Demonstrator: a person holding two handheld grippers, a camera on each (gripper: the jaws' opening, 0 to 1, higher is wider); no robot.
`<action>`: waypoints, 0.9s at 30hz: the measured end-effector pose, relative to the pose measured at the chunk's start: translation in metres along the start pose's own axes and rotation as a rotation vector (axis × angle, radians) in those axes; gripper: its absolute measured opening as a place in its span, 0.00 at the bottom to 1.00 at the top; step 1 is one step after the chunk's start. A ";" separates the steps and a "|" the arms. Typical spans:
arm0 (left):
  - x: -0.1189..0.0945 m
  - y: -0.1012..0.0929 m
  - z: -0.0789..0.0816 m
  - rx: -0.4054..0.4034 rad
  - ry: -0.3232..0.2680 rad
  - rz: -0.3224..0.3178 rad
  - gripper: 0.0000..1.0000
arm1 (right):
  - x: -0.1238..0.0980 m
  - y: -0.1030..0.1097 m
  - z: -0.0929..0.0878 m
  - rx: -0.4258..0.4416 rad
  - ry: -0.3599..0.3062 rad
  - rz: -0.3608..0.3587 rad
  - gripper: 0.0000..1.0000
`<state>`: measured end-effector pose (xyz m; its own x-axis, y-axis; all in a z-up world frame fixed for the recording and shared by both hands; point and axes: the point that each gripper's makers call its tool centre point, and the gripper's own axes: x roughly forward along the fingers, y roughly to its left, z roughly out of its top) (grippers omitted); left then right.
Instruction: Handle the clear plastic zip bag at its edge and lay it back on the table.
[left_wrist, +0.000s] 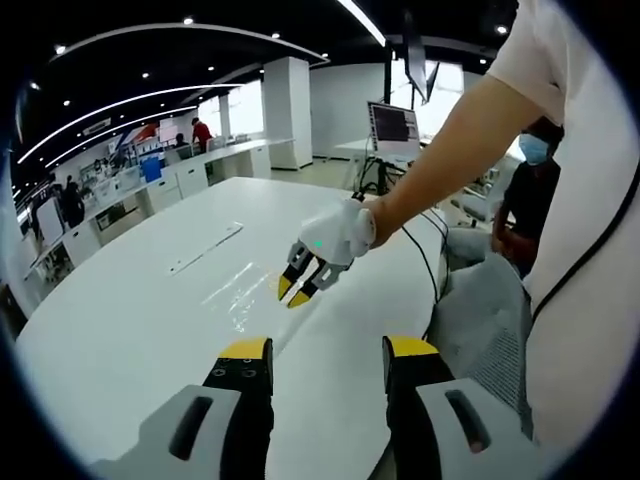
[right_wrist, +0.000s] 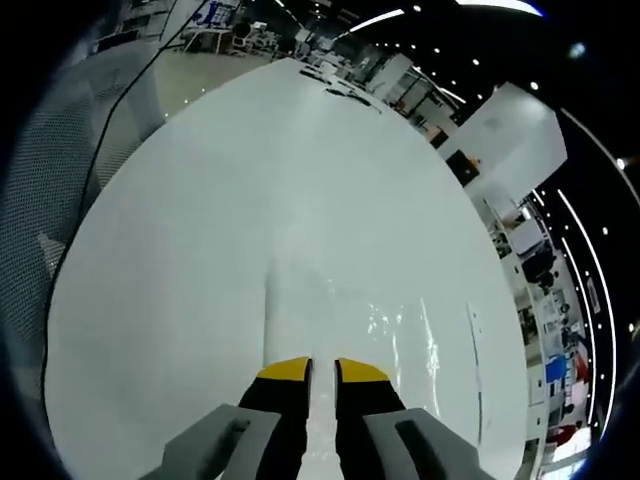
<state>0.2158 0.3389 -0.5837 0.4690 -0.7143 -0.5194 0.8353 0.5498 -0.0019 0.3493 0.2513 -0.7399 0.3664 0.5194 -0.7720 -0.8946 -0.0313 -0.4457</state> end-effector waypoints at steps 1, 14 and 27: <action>0.000 0.000 0.000 0.000 0.000 0.000 0.42 | 0.000 0.001 -0.001 0.004 0.005 0.001 0.05; 0.001 -0.002 0.000 -0.003 -0.001 -0.003 0.42 | -0.007 0.009 0.002 0.080 -0.016 0.004 0.08; 0.006 -0.001 -0.011 -0.026 0.001 0.018 0.43 | -0.028 0.017 0.009 0.234 -0.077 -0.033 0.12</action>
<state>0.2145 0.3389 -0.5958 0.4841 -0.7037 -0.5201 0.8186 0.5742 -0.0149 0.3219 0.2440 -0.7217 0.3840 0.5804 -0.7181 -0.9206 0.1809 -0.3461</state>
